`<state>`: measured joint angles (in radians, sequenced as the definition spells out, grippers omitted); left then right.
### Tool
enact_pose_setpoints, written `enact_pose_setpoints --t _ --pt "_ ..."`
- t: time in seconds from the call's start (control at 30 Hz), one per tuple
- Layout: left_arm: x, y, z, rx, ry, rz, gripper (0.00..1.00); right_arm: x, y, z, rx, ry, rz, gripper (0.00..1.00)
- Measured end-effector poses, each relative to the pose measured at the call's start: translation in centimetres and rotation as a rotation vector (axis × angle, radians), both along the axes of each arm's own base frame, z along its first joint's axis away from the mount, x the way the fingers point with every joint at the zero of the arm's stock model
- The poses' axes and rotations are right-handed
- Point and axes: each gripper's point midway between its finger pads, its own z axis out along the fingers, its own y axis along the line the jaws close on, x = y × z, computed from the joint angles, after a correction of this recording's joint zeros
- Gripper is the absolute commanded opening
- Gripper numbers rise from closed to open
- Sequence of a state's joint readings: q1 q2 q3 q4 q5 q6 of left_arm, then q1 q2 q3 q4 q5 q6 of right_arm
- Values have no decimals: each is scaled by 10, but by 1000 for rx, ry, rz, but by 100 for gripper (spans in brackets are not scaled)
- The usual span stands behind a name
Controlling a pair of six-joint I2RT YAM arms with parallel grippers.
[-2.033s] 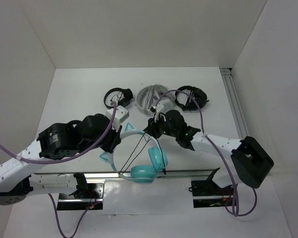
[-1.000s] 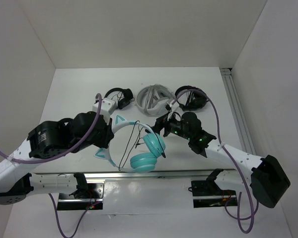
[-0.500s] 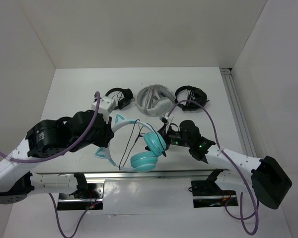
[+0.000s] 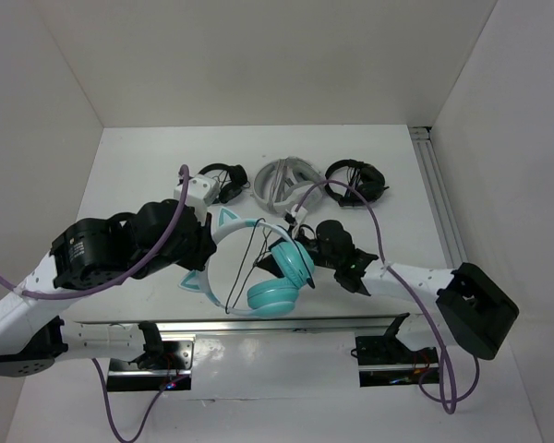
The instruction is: Wrap the headphones
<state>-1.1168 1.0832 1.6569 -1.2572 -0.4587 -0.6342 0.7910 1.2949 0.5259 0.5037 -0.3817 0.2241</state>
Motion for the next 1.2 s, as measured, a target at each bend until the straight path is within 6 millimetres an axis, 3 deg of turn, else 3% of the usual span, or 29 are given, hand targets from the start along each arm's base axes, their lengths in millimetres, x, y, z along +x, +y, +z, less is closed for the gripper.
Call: enact_pose_setpoints --t 0.07,0.1,0.33,0.47,0.6,0.8,0.9,1.03,1.2 --pt "0 0 0 -1 -1 0 0 0 4 6 24 -19 2 50" --pt "0 0 0 -1 -1 0 0 0 6 9 38 -28 2 1" --pt "3 2 2 -15 -4 37 0 8 5 3 51 -23 -63 0" --pt "10 12 8 -53 -30 140 0 -3 4 -13 22 -4 -79 0" --pt "21 35 16 -105 -77 322 0 -28 14 -20 -9 -6 -67 0" --pt "57 81 18 -69 -166 651 0 -96 26 -6 1 -44 3 0" --pt "77 95 1 14 -140 750 0 -119 30 7 20 -71 11 0" --pt "103 98 -40 147 -36 812 0 -137 36 14 -5 -91 9 0" --pt "110 104 -76 227 52 846 0 -145 48 15 -57 -102 3 0"
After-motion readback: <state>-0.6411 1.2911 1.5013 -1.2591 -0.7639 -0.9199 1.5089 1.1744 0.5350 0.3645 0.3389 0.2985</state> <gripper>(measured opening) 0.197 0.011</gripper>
